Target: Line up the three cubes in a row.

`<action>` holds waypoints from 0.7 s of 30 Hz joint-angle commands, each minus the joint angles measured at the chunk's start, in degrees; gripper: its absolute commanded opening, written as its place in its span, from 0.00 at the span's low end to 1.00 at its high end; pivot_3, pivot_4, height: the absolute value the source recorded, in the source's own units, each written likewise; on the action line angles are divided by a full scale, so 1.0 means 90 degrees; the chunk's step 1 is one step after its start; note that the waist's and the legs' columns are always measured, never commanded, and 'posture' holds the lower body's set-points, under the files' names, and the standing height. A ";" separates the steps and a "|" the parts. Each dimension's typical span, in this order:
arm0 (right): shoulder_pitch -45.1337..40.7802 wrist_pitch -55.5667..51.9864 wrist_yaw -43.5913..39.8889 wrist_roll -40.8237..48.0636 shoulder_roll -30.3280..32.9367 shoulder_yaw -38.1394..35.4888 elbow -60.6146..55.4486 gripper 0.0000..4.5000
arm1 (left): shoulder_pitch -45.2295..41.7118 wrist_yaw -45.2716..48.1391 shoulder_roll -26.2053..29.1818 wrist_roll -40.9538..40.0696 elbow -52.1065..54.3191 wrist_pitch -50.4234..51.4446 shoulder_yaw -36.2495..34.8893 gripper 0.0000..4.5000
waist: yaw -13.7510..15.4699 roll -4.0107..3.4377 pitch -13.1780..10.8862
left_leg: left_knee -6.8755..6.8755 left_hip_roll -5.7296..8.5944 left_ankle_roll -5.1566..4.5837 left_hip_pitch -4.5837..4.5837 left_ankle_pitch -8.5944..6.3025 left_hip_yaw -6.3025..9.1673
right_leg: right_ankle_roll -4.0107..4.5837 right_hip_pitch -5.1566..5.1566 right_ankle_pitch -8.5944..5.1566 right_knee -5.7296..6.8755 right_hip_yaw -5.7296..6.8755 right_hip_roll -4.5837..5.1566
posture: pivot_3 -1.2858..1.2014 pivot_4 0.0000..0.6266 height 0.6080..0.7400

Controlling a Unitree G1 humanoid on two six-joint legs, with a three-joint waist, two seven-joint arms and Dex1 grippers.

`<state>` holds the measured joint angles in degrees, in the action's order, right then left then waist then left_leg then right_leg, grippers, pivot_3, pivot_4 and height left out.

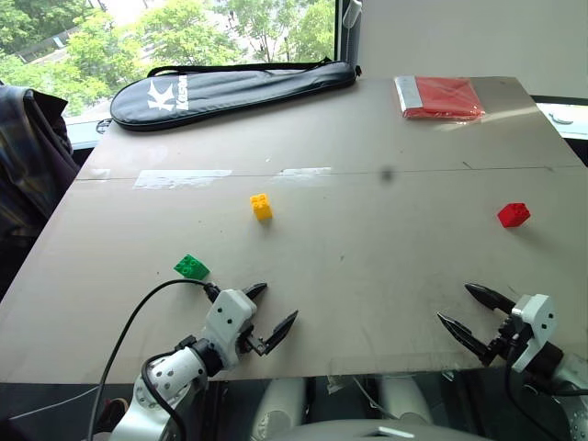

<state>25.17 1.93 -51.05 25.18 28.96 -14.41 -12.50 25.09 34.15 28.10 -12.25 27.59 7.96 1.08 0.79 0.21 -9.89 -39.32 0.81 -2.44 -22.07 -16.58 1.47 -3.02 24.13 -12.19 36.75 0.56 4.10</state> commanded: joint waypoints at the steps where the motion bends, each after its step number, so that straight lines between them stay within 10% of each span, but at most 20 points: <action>1: 0.0040 0.0043 0.0023 0.0024 0.0016 -0.0015 -0.0195 1.00 | 0.0089 0.0088 0.0038 0.0047 -0.0131 -0.0158 0.0010 0.98 | 0.0000 -0.0001 0.0000 | 0.0000 0.0000 0.0000 0.0000 0.0000 0.0000 | 0.0000 0.0000 0.0000 0.0000 0.0000 0.0000 | 0.52 0.24 0.65; 21: -0.0068 0.0213 0.0049 -0.0036 -0.0047 0.0044 0.0082 1.00 | -0.0137 0.0301 0.0019 0.0084 -0.0568 -0.0565 0.0046 0.98 | 0.0001 -0.0009 0.0009 | -0.0001 0.0000 0.0000 0.0010 0.0000 -0.0001 | 0.0000 -0.0009 0.0000 0.0003 0.0000 -0.0005 | 0.52 0.24 0.65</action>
<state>24.54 2.78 -50.67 24.66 28.75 -13.39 -11.70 23.75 36.52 27.98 -11.89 23.19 2.77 1.00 0.80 0.13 -9.81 -39.32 0.81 -2.45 -21.97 -16.58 1.46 -3.02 24.04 -12.19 36.78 0.56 4.05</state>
